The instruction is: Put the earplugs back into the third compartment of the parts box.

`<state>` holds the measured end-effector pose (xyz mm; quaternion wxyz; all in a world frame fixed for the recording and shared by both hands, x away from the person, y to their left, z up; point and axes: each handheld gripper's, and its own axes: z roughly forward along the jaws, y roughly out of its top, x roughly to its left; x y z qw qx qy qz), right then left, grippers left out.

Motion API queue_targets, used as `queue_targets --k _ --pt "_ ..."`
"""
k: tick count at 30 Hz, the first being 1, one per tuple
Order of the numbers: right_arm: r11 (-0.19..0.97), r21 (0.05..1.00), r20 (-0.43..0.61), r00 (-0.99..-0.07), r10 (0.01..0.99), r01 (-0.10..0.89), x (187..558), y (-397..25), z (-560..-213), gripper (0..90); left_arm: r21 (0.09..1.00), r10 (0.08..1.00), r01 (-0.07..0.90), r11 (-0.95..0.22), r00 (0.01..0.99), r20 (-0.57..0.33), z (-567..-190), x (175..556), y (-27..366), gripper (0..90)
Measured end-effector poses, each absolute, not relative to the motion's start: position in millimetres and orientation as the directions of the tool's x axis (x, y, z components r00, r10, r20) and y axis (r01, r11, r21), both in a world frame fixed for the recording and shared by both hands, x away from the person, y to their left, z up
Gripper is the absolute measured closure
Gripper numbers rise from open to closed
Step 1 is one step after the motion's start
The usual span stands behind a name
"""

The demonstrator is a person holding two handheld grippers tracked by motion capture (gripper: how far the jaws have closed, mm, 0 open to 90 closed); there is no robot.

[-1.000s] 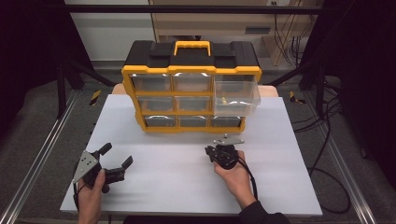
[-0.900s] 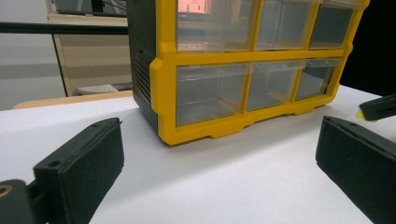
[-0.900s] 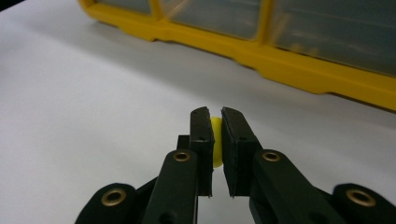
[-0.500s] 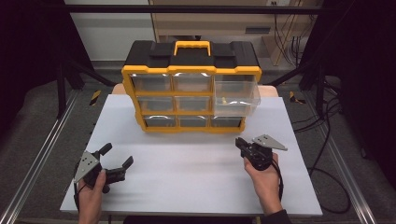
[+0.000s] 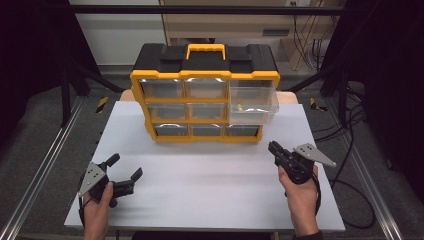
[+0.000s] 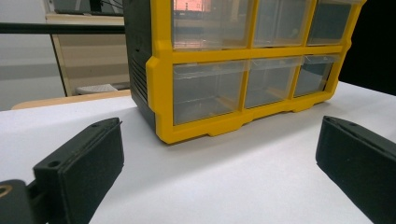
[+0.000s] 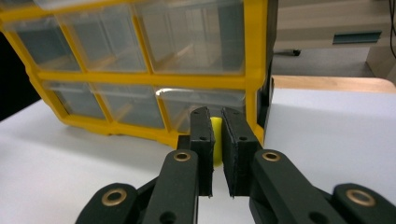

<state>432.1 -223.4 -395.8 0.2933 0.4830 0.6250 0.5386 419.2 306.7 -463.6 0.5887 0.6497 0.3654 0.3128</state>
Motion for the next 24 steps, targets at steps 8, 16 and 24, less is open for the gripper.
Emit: queue_targets --k 8,16,24 --pt "-0.061 0.971 0.145 -0.362 0.921 0.233 422 -229 -370 83.8 0.993 0.842 0.107 -0.041 0.539 -0.024 -464 419 306 0.8" --pt "-0.064 0.980 0.129 -0.354 0.926 0.188 420 -235 -343 83.8 0.993 0.844 0.108 -0.037 0.536 -0.027 -464 419 306 0.8" --pt "-0.063 0.985 0.116 -0.346 0.931 0.159 423 -243 -321 83.8 0.993 0.844 0.108 -0.037 0.535 -0.026 -463 419 306 0.8"
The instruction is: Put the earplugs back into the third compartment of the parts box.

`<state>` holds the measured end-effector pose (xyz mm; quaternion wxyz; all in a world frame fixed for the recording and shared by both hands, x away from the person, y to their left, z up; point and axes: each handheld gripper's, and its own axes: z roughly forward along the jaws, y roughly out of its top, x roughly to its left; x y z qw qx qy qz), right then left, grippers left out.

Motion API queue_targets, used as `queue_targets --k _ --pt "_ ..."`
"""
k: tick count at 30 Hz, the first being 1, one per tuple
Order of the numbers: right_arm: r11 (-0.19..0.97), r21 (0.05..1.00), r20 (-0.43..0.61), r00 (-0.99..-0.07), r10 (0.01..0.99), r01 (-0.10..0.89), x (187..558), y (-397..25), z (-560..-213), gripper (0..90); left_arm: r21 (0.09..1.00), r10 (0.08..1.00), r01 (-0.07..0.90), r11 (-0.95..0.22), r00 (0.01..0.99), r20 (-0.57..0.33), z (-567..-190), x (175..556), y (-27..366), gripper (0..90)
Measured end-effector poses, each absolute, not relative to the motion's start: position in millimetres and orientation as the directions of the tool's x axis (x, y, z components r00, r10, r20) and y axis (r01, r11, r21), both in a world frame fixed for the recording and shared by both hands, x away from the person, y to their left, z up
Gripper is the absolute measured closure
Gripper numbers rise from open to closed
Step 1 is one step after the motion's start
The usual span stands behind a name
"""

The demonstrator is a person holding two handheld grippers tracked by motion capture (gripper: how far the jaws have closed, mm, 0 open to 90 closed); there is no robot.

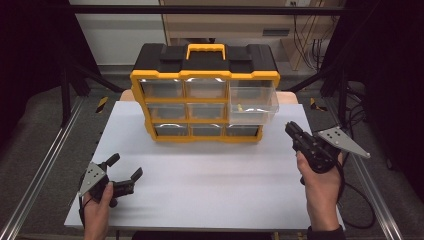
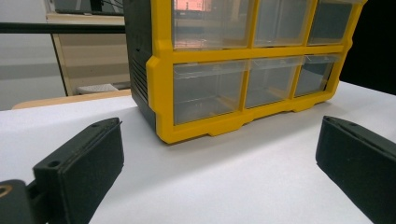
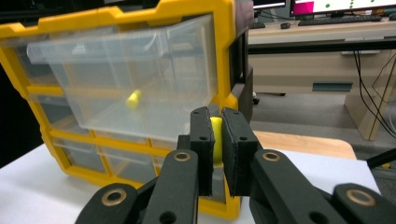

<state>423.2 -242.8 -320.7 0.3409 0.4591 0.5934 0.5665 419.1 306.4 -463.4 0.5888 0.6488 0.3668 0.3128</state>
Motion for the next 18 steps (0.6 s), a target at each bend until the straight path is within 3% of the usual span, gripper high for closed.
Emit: queue_targets --k 18 --pt "-0.069 0.992 0.102 -0.354 0.930 0.105 436 -245 -276 83.6 0.993 0.846 0.109 -0.036 0.532 -0.028 -463 419 307 0.8"
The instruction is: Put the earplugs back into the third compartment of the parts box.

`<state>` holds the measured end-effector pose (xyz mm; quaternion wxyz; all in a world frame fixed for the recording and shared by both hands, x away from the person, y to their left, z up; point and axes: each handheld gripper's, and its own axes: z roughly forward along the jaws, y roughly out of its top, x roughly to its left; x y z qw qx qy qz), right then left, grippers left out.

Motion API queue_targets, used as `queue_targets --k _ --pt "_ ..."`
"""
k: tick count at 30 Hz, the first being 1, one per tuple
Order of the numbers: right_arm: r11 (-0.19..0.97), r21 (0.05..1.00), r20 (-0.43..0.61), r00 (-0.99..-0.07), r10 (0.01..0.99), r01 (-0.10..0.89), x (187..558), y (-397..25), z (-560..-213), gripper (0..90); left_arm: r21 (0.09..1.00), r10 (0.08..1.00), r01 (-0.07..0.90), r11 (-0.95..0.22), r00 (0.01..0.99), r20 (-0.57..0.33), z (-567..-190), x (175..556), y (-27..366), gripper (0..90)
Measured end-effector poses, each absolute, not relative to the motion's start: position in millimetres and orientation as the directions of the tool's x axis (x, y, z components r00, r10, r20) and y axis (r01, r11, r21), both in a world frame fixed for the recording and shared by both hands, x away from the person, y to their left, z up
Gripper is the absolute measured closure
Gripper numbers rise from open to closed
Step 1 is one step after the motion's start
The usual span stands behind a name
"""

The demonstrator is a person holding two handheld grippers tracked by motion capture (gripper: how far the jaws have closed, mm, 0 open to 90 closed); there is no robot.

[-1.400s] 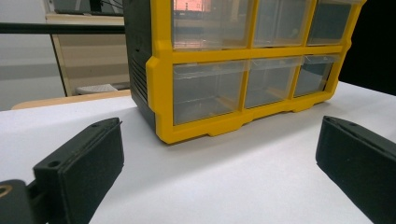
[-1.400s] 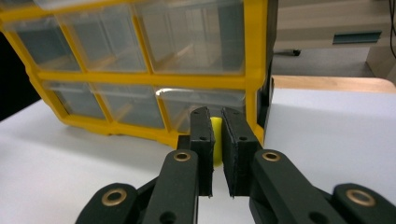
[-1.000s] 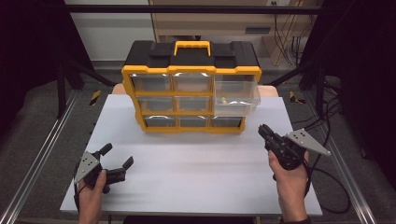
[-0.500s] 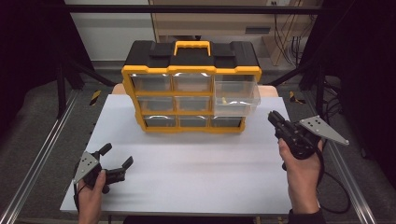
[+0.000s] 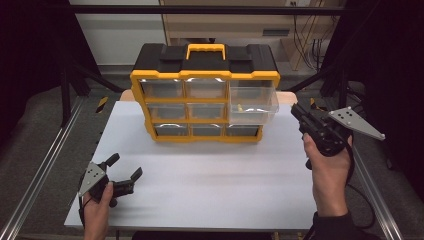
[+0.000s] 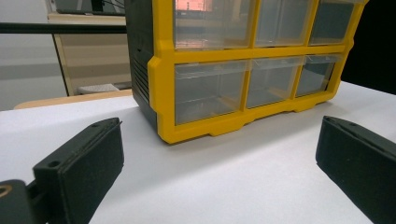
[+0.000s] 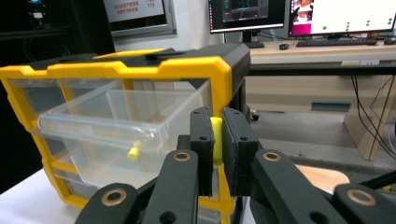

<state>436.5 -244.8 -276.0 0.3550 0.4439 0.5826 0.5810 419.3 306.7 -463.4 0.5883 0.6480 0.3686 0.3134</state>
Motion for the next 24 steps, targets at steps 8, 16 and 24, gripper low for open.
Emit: queue_targets --k 8,16,24 --pt "-0.056 0.995 0.083 -0.362 0.929 0.084 442 -240 -259 83.5 0.993 0.846 0.109 -0.035 0.532 -0.028 -463 420 307 0.8" --pt "-0.050 0.996 0.072 -0.368 0.927 0.068 445 -236 -250 83.4 0.993 0.847 0.109 -0.034 0.531 -0.029 -463 420 307 0.8" --pt "-0.026 0.998 0.043 -0.388 0.921 0.050 450 -225 -238 83.2 0.993 0.846 0.108 -0.037 0.532 -0.027 -463 419 307 0.8"
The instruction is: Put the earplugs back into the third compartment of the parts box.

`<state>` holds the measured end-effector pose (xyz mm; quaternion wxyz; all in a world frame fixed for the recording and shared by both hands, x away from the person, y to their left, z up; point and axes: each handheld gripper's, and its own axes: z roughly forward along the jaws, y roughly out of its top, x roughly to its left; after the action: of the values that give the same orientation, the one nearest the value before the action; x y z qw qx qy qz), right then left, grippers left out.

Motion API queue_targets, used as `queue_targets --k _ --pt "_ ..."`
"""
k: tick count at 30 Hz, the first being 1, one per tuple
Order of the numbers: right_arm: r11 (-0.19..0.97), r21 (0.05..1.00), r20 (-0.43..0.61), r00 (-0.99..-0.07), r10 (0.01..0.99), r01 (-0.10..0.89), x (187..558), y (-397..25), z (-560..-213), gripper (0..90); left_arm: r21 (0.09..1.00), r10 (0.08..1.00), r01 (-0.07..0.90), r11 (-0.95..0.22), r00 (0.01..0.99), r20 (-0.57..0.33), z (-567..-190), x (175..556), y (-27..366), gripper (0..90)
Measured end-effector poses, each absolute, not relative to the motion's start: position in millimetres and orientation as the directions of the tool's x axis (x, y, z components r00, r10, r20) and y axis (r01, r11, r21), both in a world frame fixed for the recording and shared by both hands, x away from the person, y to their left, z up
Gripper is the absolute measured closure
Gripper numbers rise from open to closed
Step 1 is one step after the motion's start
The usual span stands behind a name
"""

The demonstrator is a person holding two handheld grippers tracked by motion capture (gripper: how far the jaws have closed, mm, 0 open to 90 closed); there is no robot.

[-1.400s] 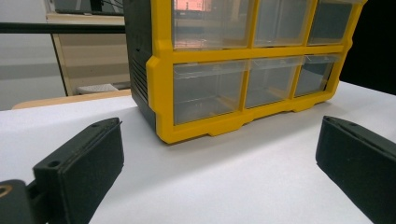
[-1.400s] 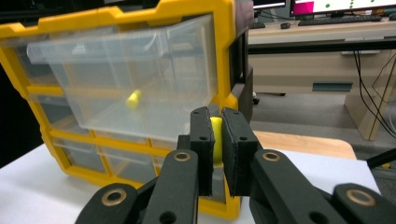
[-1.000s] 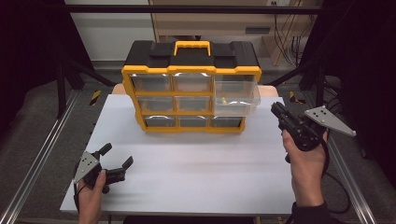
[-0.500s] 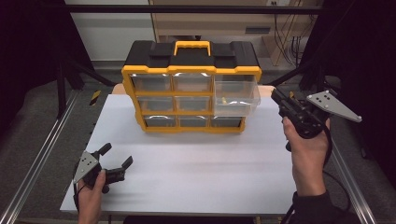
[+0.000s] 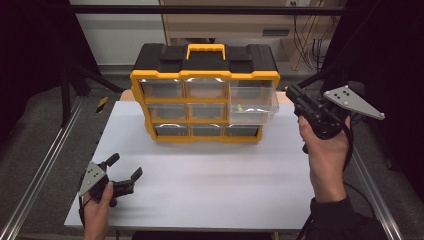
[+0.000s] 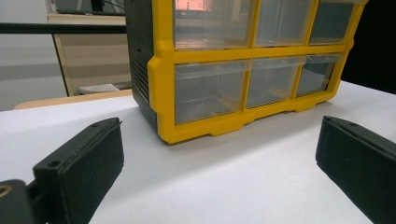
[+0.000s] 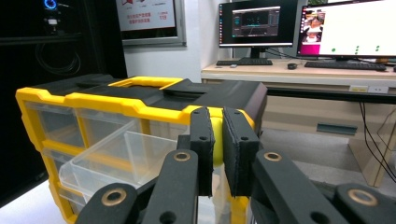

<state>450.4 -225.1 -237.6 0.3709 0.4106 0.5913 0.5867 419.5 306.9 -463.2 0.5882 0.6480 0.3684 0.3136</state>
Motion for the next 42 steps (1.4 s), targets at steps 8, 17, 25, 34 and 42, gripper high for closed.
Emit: queue_targets --k 8,17,25,34,42 --pt "-0.008 0.999 0.026 -0.408 0.913 0.047 457 -212 -231 83.0 0.994 0.846 0.108 -0.035 0.532 -0.028 -463 420 307 0.8" --pt "0.000 0.999 0.021 -0.427 0.904 0.049 461 -203 -226 82.8 0.993 0.846 0.109 -0.038 0.533 -0.026 -463 420 307 0.8" --pt "0.014 0.998 0.013 -0.446 0.895 0.057 465 -194 -225 82.6 0.993 0.846 0.109 -0.036 0.532 -0.027 -463 420 307 0.8" --pt "0.034 0.997 0.001 -0.460 0.888 0.068 470 -186 -223 82.3 0.993 0.847 0.109 -0.035 0.531 -0.028 -463 420 307 0.8" --pt "0.056 0.995 -0.010 -0.467 0.884 0.084 477 -179 -223 82.0 0.994 0.847 0.108 -0.036 0.531 -0.027 -463 420 307 0.8"
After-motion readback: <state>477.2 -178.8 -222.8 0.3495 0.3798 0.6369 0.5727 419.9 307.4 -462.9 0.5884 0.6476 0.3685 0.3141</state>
